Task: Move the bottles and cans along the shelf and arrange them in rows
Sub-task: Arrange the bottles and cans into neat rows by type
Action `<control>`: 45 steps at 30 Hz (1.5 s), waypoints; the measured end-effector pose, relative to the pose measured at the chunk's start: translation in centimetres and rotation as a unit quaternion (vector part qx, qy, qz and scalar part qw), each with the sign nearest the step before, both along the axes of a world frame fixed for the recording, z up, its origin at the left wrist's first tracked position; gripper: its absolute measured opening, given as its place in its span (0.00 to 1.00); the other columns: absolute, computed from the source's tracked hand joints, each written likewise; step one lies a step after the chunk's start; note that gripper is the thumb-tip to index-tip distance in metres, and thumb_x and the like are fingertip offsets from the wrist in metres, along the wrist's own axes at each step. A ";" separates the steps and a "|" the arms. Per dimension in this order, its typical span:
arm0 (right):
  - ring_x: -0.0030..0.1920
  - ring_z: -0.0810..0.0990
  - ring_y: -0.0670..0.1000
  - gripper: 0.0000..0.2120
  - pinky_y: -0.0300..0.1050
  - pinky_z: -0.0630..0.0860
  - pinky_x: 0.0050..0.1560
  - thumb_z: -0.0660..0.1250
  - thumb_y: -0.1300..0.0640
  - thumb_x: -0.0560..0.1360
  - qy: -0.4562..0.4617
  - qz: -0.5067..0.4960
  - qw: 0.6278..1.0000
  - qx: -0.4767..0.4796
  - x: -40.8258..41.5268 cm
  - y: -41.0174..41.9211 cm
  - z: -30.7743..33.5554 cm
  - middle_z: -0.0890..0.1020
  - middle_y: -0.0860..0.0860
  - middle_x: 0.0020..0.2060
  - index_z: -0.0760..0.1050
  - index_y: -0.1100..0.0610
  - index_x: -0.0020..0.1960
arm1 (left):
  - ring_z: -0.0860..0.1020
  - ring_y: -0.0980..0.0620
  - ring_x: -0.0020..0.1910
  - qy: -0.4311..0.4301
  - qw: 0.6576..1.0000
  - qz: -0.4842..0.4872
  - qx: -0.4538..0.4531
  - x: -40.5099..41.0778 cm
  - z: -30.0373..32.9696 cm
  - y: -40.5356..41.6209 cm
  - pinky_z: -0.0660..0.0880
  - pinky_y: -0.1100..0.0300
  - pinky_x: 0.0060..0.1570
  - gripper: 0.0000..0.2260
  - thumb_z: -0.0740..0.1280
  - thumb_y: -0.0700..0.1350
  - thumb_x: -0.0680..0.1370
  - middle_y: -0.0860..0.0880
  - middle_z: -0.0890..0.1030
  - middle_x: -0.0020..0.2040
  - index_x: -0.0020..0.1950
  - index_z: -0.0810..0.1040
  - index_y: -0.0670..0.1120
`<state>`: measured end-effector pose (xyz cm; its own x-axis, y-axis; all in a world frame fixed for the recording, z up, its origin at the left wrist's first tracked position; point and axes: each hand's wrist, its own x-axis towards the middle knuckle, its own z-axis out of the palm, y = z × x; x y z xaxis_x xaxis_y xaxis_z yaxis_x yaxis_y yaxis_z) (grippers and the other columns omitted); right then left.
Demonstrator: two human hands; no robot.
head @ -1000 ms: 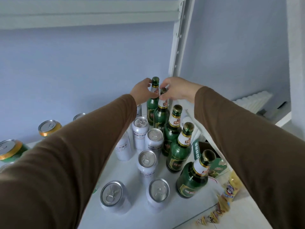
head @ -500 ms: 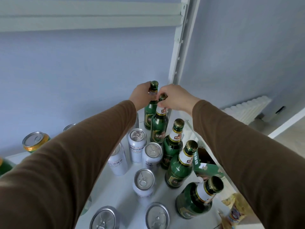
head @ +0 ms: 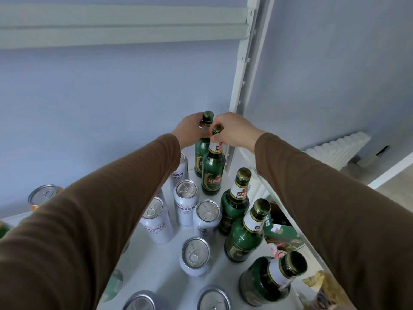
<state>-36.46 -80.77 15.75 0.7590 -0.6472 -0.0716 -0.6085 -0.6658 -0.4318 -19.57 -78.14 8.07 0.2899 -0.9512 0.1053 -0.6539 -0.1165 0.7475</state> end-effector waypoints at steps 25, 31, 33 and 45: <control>0.66 0.74 0.54 0.26 0.46 0.72 0.64 0.71 0.52 0.79 -0.042 -0.063 0.993 0.087 -3.9 2.3 2.4 0.74 0.54 0.70 0.68 0.54 0.74 | 0.75 0.45 0.66 0.053 0.998 0.009 0.029 -0.7 2.2 4.6 0.73 0.53 0.64 0.29 0.74 0.44 0.76 0.45 0.73 0.71 0.75 0.67 0.48; 0.69 0.74 0.52 0.24 0.46 0.70 0.65 0.69 0.48 0.79 -0.074 -0.092 0.990 0.079 -7.5 5.0 3.5 0.74 0.52 0.71 0.71 0.53 0.73 | 0.73 0.51 0.69 0.029 0.995 0.018 -0.095 -2.2 4.7 8.3 0.70 0.55 0.67 0.23 0.73 0.44 0.77 0.52 0.75 0.68 0.70 0.73 0.49; 0.68 0.74 0.51 0.24 0.45 0.70 0.61 0.68 0.47 0.79 -0.086 -0.100 0.988 0.079 -9.1 6.4 3.6 0.74 0.50 0.71 0.71 0.52 0.72 | 0.73 0.54 0.68 0.046 0.989 -0.004 -0.142 -3.6 5.8 9.5 0.69 0.57 0.69 0.19 0.73 0.43 0.77 0.54 0.78 0.65 0.67 0.76 0.50; 0.55 0.80 0.43 0.25 0.39 0.73 0.49 0.75 0.36 0.70 -0.043 -0.108 0.990 0.080 -16.8 13.6 2.7 0.81 0.41 0.58 0.76 0.44 0.62 | 0.78 0.53 0.62 0.052 0.974 -0.217 0.035 -12.0 5.5 12.2 0.75 0.51 0.66 0.24 0.76 0.42 0.74 0.51 0.78 0.63 0.68 0.74 0.50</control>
